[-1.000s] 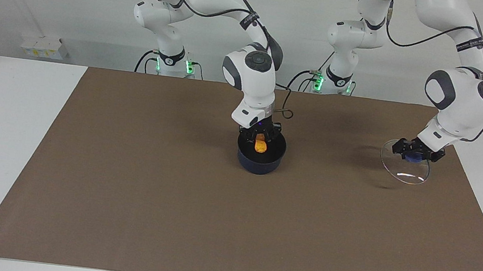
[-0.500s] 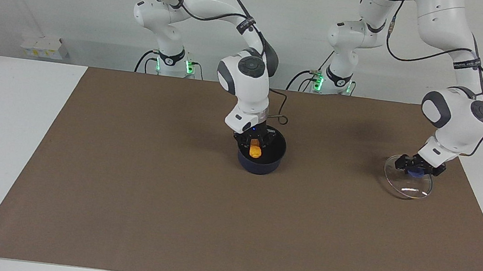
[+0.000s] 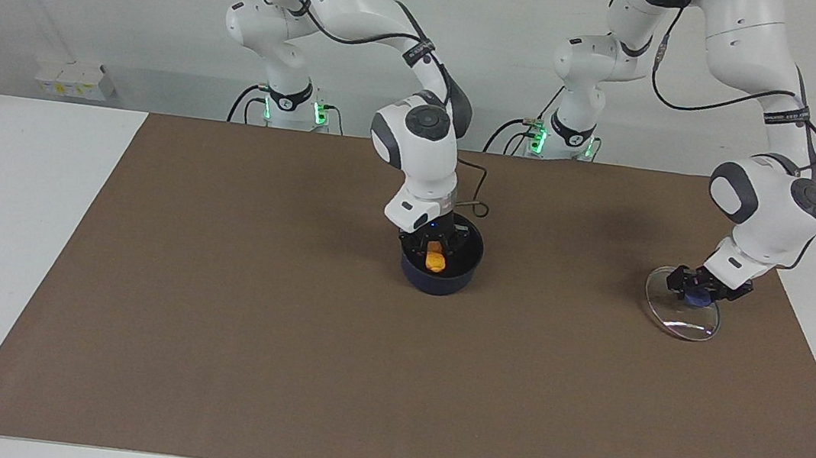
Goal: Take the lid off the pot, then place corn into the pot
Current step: 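Set the lid down with the left gripper while the right gripper lowers the corn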
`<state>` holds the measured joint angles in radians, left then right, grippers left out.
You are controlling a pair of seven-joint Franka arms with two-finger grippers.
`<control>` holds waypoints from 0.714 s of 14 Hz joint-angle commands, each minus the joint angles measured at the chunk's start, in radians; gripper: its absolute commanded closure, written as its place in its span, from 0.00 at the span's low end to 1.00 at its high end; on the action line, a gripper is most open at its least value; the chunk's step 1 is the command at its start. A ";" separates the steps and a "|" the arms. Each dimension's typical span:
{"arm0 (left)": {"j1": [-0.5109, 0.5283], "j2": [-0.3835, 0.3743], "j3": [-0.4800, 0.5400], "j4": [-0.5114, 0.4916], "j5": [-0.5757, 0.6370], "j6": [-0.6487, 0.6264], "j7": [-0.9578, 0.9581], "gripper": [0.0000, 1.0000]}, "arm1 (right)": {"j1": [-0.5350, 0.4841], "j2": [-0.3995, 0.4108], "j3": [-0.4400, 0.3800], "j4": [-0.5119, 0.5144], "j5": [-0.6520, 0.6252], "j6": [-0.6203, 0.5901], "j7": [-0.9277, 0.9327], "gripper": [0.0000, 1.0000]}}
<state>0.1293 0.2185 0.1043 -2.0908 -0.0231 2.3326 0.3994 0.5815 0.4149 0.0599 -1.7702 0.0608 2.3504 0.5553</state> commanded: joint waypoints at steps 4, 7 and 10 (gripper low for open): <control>0.010 0.007 -0.011 0.064 0.005 -0.025 0.004 0.00 | 0.006 0.016 0.006 0.000 0.016 0.017 -0.005 0.77; -0.002 0.005 -0.012 0.092 0.003 -0.036 -0.002 0.00 | 0.009 0.016 0.006 -0.002 0.017 0.013 0.009 0.42; -0.020 0.009 -0.014 0.172 -0.001 -0.102 -0.037 0.00 | 0.009 0.016 0.006 0.011 0.011 0.014 0.026 0.26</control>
<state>0.1252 0.2183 0.0898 -1.9861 -0.0240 2.2955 0.3930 0.5937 0.4263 0.0605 -1.7695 0.0622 2.3514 0.5570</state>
